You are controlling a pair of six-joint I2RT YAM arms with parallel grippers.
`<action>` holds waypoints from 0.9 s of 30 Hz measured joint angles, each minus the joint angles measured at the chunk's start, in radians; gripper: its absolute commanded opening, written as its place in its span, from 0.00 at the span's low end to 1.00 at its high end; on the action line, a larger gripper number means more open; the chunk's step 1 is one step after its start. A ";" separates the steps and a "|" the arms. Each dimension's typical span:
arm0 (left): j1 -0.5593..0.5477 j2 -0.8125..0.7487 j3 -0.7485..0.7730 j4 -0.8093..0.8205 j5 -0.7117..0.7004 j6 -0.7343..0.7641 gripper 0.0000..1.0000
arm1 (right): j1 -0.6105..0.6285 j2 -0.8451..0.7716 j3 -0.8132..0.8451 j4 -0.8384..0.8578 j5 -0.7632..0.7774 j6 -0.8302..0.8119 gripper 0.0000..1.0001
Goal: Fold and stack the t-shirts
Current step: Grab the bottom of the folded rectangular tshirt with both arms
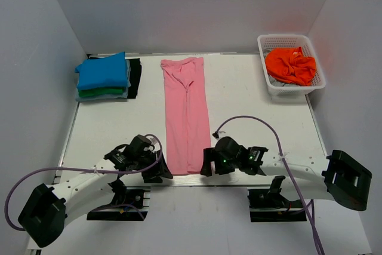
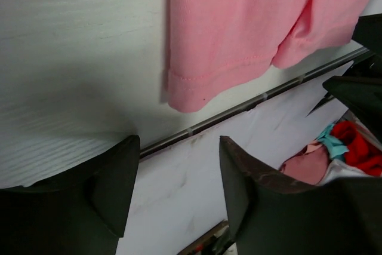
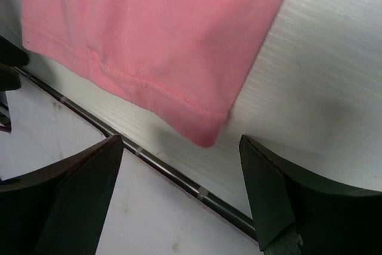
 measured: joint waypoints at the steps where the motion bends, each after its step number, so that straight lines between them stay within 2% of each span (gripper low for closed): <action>1: -0.004 0.006 0.000 0.005 -0.007 -0.002 0.62 | -0.006 0.008 0.000 0.014 -0.006 0.003 0.81; 5: -0.014 0.051 0.000 0.053 -0.011 -0.013 0.61 | -0.034 0.040 0.000 0.058 -0.051 0.011 0.69; 7: -0.017 0.080 0.002 0.089 -0.006 -0.015 0.55 | -0.044 0.053 0.000 0.066 -0.066 0.014 0.66; 8: -0.020 0.099 0.004 0.104 -0.006 -0.013 0.53 | -0.047 0.059 0.000 0.068 -0.072 0.013 0.60; 12: -0.029 0.151 0.012 0.136 -0.008 -0.010 0.35 | -0.058 0.088 0.011 0.059 -0.085 0.008 0.45; 13: -0.032 0.153 0.012 0.139 -0.015 -0.009 0.32 | -0.059 0.097 0.016 0.055 -0.086 0.006 0.37; 15: -0.036 0.156 0.012 0.139 -0.031 -0.008 0.25 | -0.060 0.113 0.021 0.050 -0.088 -0.007 0.28; 17: -0.038 0.157 0.014 0.134 -0.056 -0.005 0.09 | -0.060 0.123 0.024 0.045 -0.092 -0.011 0.20; 19: -0.039 0.159 0.018 0.132 -0.075 -0.006 0.00 | -0.060 0.132 0.030 0.038 -0.092 -0.015 0.16; 27: -0.039 0.201 0.056 0.138 -0.119 -0.003 0.00 | -0.060 0.171 0.089 -0.027 -0.070 -0.067 0.06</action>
